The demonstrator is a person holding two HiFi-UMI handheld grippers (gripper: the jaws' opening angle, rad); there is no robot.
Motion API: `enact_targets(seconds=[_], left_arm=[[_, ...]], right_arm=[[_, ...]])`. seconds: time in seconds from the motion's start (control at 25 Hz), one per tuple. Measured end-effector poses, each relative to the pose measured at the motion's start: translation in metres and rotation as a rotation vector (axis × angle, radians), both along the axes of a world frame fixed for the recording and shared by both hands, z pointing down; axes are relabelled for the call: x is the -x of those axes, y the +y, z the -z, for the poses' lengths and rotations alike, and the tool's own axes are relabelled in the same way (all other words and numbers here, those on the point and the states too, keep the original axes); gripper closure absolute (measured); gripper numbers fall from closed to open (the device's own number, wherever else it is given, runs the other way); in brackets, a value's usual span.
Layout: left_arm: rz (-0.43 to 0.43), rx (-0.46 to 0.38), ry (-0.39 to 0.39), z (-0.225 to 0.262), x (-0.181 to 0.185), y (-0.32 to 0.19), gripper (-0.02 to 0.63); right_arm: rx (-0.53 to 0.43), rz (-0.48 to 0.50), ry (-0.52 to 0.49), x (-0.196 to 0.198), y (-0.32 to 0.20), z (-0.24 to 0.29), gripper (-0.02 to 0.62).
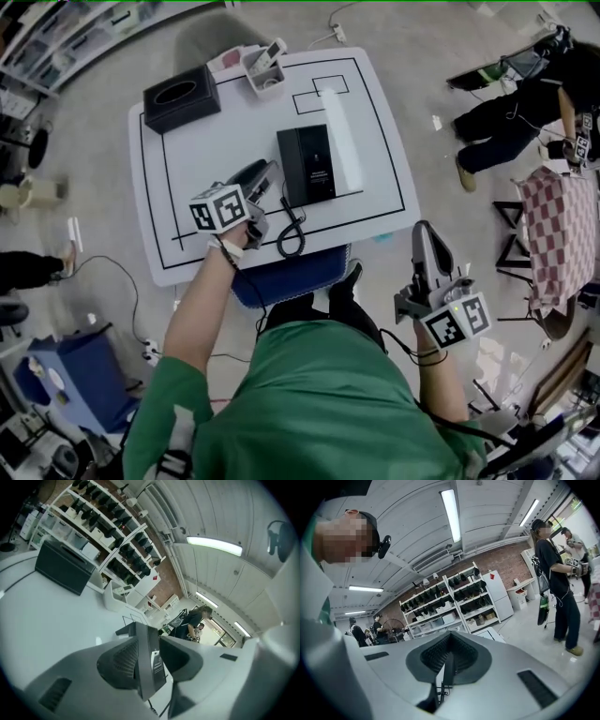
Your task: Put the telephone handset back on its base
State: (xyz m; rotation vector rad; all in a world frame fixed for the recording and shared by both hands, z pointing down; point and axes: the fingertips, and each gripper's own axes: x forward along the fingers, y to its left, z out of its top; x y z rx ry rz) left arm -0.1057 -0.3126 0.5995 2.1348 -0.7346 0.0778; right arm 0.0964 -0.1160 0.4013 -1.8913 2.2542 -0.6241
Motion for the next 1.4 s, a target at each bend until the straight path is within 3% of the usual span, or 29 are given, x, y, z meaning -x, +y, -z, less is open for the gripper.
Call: enact_targets(seconds=[0.2,0.36,0.48,0.64,1.0,1.4], left_arm=[[0.021,-0.224,0.026,0.082,0.016,0.026,0.472],[0.056,-0.399,-0.034,0.134,0.020,0.051,0.472],[0.114,-0.476,-0.100,0.164,0.024,0.078,0.473],[0.173,-0.560,-0.121,0.205,0.022,0.097,0.474],[0.285,-0.643,-0.179,0.241,0.029,0.118,0.476],[0.328,-0.692,-0.235,0.259,0.021,0.134,0.477]], right_arm=[[-0.029,0.036,0.012,0.002,-0.010,0.000,0.580],[-0.035,0.059,0.051,0.003,-0.020,0.001,0.580],[-0.025,0.080,0.115,0.010,-0.020,0.007,0.580],[-0.125,0.138,0.153,0.017,-0.034,0.042,0.580],[-0.214,0.195,0.213,0.003,-0.041,0.066,0.580],[-0.274,0.219,0.291,-0.010,-0.034,0.079,0.580]])
